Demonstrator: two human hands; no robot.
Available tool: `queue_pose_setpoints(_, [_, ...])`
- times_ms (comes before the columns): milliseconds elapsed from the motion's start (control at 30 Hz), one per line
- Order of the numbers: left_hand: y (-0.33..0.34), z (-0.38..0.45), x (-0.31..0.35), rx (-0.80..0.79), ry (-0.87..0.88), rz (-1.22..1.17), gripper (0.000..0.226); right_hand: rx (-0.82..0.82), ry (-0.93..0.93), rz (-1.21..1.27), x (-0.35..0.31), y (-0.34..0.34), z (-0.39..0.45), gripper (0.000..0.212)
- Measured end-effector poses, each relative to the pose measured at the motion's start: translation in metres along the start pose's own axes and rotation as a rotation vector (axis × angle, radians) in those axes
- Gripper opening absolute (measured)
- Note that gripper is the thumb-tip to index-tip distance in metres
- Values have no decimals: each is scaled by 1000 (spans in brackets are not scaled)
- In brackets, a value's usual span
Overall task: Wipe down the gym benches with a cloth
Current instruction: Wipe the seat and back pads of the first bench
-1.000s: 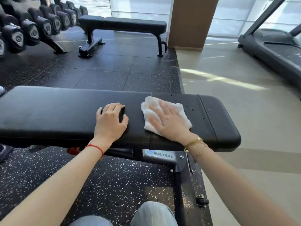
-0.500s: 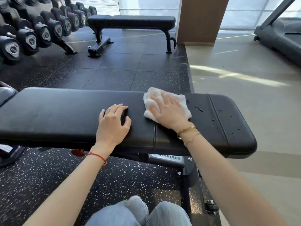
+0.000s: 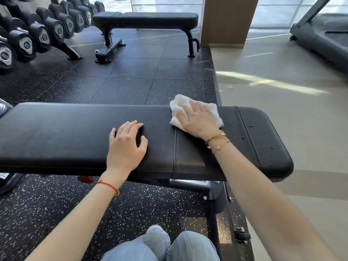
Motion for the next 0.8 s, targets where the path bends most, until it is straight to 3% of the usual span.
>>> queue_pose_setpoints(200, [-4, -1, -1, -36, 8, 3, 41, -33, -241, 51, -20, 10, -84, 68])
queue_pose_setpoints(300, [-4, 0, 1, -57, 8, 19, 42, -3, -138, 4, 18, -1, -101, 71])
queue_pose_setpoints(433, [-4, 3, 6, -79, -25, -11, 39, 49, 122, -34, 53, -15, -67, 59])
queue_pose_setpoints(500, [-4, 4, 10, -85, -34, -36, 37, 39, 102, -32, 41, -10, -59, 59])
queue_pose_setpoints(667, [3, 4, 38, -101, 17, -27, 37, -11, -159, 10, 4, 1, -120, 68])
queue_pose_setpoints(800, [11, 0, 48, -81, 23, -22, 39, 46, -80, -20, 42, -6, -140, 69])
Point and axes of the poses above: each hand's wrist, its own z-axis towards the middle knuckle, its own y-axis out of the palm, x = y × z, the point moved 3 cm from there along z, towards the middle knuckle, and after that the axes turned 2 degrees about z, right-handed, at the moved point
